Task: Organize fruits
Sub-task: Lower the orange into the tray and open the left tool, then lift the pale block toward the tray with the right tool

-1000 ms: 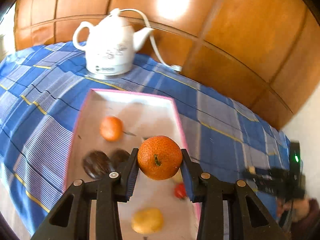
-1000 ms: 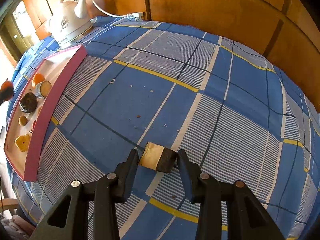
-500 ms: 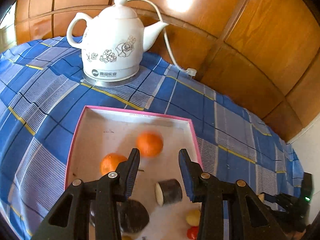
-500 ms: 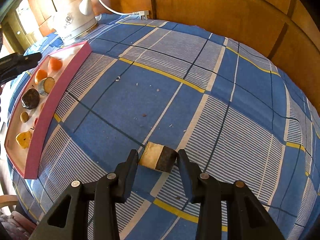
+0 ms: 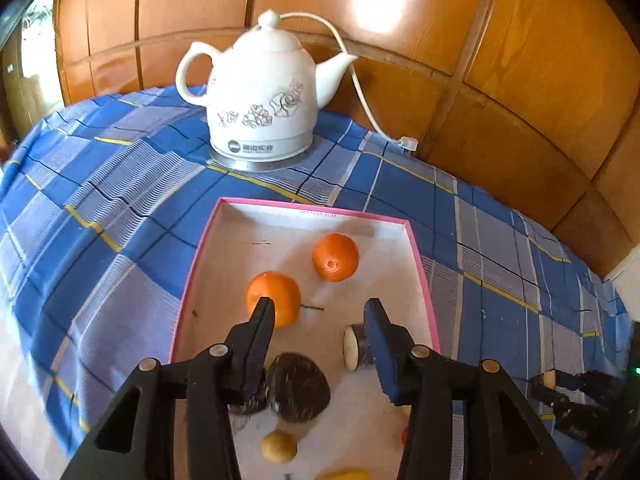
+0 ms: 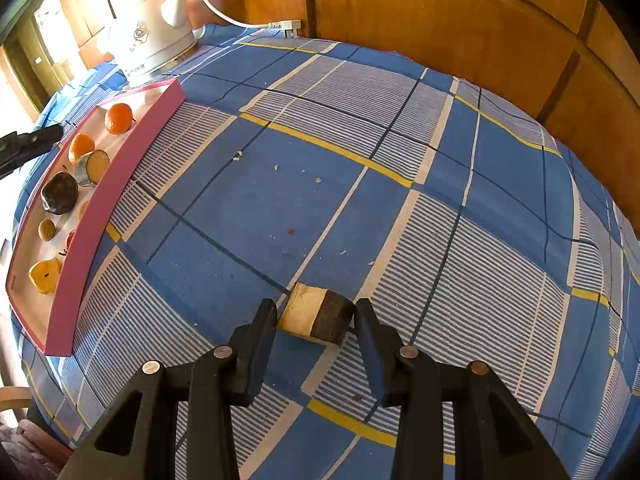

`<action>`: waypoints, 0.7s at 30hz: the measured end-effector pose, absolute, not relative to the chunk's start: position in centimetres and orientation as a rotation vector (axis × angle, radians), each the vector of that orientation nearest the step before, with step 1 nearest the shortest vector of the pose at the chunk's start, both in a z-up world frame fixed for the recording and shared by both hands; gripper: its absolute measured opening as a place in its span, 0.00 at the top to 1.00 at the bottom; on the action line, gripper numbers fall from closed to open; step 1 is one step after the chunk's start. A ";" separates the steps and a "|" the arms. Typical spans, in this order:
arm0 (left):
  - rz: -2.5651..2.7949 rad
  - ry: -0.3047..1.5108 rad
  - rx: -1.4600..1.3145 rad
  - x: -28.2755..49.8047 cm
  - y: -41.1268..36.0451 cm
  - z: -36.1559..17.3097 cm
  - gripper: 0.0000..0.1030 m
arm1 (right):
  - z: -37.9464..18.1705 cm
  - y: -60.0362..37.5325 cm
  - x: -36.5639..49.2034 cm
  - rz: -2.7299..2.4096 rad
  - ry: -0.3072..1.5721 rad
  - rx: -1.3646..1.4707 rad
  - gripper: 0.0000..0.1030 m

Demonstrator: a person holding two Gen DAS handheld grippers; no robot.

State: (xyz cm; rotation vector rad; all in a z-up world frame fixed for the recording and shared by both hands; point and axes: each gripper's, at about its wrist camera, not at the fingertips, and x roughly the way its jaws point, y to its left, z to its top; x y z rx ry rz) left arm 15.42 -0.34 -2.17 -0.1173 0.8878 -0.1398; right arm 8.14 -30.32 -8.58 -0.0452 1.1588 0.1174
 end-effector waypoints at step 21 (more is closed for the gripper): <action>-0.090 0.780 -0.060 7.1 -0.6 0.2 0.29 | -8.6 -30.0 8.0 0.104 1.148 -0.073 0.61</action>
